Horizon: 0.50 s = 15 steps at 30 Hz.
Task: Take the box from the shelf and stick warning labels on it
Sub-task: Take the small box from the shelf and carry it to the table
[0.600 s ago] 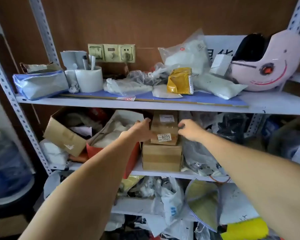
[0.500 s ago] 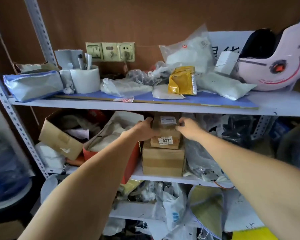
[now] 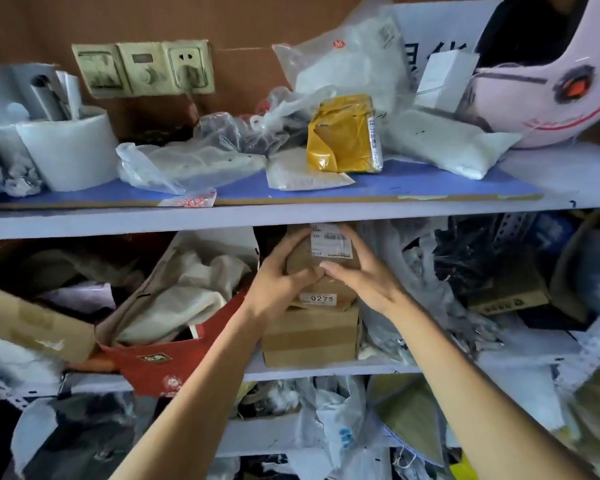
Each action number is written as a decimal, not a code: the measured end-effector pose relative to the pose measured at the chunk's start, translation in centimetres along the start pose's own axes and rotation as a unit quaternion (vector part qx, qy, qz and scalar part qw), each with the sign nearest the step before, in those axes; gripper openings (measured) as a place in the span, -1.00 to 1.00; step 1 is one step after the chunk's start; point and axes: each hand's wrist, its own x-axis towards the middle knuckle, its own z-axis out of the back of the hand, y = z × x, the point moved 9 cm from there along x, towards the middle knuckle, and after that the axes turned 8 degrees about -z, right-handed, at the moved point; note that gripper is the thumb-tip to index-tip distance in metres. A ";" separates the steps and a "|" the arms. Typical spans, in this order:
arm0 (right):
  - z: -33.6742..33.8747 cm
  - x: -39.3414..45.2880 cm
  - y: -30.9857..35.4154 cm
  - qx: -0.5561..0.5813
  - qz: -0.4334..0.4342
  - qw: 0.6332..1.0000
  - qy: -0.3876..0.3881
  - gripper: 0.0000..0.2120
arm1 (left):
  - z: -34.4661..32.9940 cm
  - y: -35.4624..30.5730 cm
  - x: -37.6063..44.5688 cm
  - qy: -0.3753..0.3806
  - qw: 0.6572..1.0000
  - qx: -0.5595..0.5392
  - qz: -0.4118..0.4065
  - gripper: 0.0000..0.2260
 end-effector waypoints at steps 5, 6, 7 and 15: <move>1.8 -8.0 0.0 0.053 0.005 0.995 -0.078 -0.22 | -2.5 -2.0 -3.9 0.044 0.997 0.012 -0.068 -0.49; 2.1 -9.9 -0.5 0.058 -0.004 0.993 -0.101 -0.23 | -3.3 -2.0 -5.0 0.057 0.996 -0.016 -0.065 -0.49; 2.3 -11.9 -1.3 0.063 -0.015 0.990 -0.124 -0.24 | -4.2 -1.9 -6.2 0.074 0.995 -0.041 -0.061 -0.49; 4.6 -29.7 -6.3 0.079 -0.123 0.930 -0.337 -0.28 | -16.3 -2.2 -14.9 0.302 0.942 -0.134 -0.060 -0.30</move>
